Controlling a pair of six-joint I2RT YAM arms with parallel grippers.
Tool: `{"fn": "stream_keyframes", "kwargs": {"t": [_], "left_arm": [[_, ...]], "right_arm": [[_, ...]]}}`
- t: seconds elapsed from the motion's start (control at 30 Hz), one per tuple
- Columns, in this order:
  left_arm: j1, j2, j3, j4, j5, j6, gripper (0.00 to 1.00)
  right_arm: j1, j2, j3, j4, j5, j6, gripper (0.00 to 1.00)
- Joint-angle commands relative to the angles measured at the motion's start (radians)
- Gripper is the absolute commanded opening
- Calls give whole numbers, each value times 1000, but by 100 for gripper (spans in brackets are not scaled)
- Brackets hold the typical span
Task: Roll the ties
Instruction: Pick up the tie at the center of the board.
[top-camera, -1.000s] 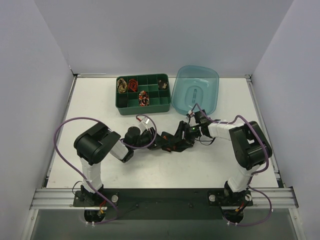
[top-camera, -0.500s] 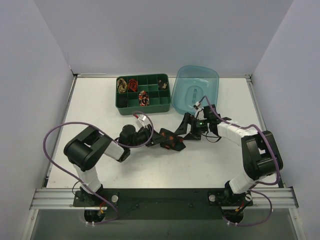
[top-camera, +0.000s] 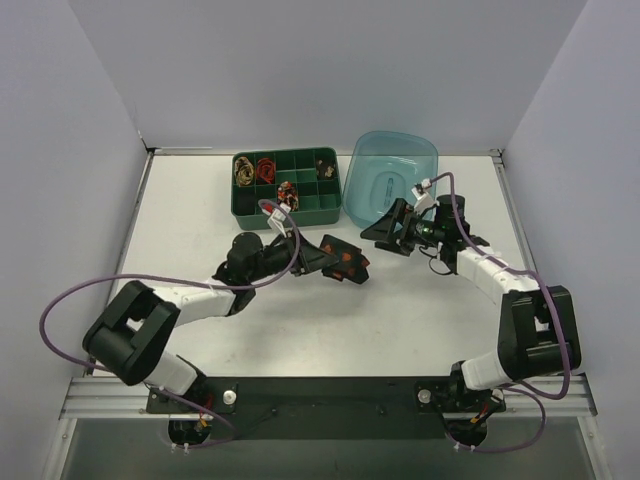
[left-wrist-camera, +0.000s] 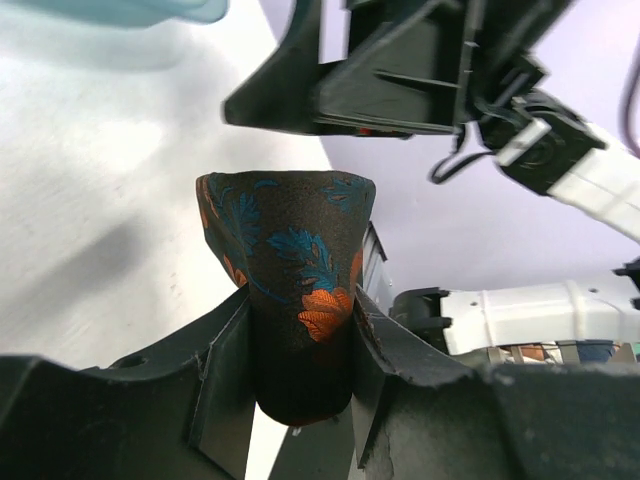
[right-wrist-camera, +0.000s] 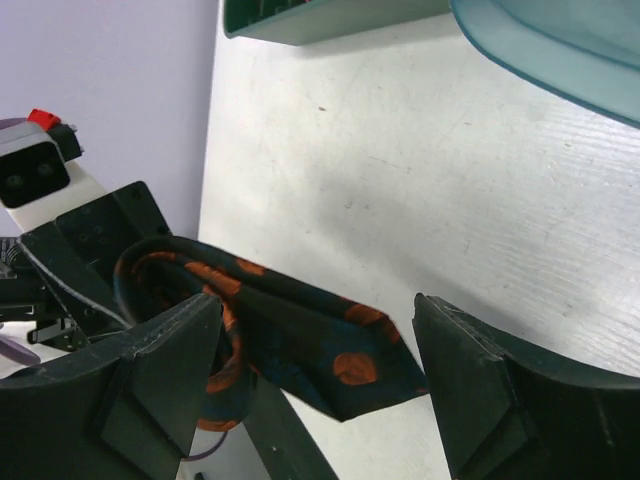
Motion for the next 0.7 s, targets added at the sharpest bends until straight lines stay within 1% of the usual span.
{"fn": "stream_keyframes", "kwargs": {"t": [0.0, 0.03, 0.13, 0.17, 0.23, 0.27, 0.3, 0.33, 0.37, 0.4, 0.43, 0.47, 0.6, 0.67], "left_arm": [[5, -126, 86, -120, 27, 52, 45], [7, -160, 96, -139, 27, 53, 45], [16, -211, 113, -176, 39, 49, 45], [18, -221, 127, -194, 44, 50, 45], [19, -250, 141, -205, 53, 46, 45], [19, -260, 150, -206, 56, 41, 45], [19, -267, 155, -203, 59, 27, 45], [19, -281, 159, -197, 64, 20, 45], [19, -286, 165, -199, 67, 15, 45], [21, -292, 176, -197, 70, 4, 45], [21, -301, 182, -196, 69, 0, 45], [21, -306, 190, -193, 70, -10, 45], [22, -333, 204, -205, 65, -14, 45], [22, -344, 205, -219, 58, -13, 44]], "right_arm": [[-28, -41, 41, 199, -111, 97, 80], [-31, -41, 41, 236, -146, 146, 80], [-42, -44, 45, 357, -212, 218, 80], [-45, -47, 38, 394, -223, 276, 80], [-50, -35, 38, 529, -261, 351, 80], [-50, -24, 29, 599, -269, 459, 80], [-50, -12, 25, 767, -278, 532, 80], [-50, 22, 23, 857, -283, 599, 80], [-50, 45, 20, 949, -287, 758, 80], [-50, 71, 25, 1150, -289, 833, 80], [-47, 130, 35, 1244, -290, 905, 82], [-42, 155, 47, 1336, -302, 1003, 85], [-14, 151, 52, 1314, -330, 955, 86], [-16, 130, 46, 1257, -335, 927, 86]]}}
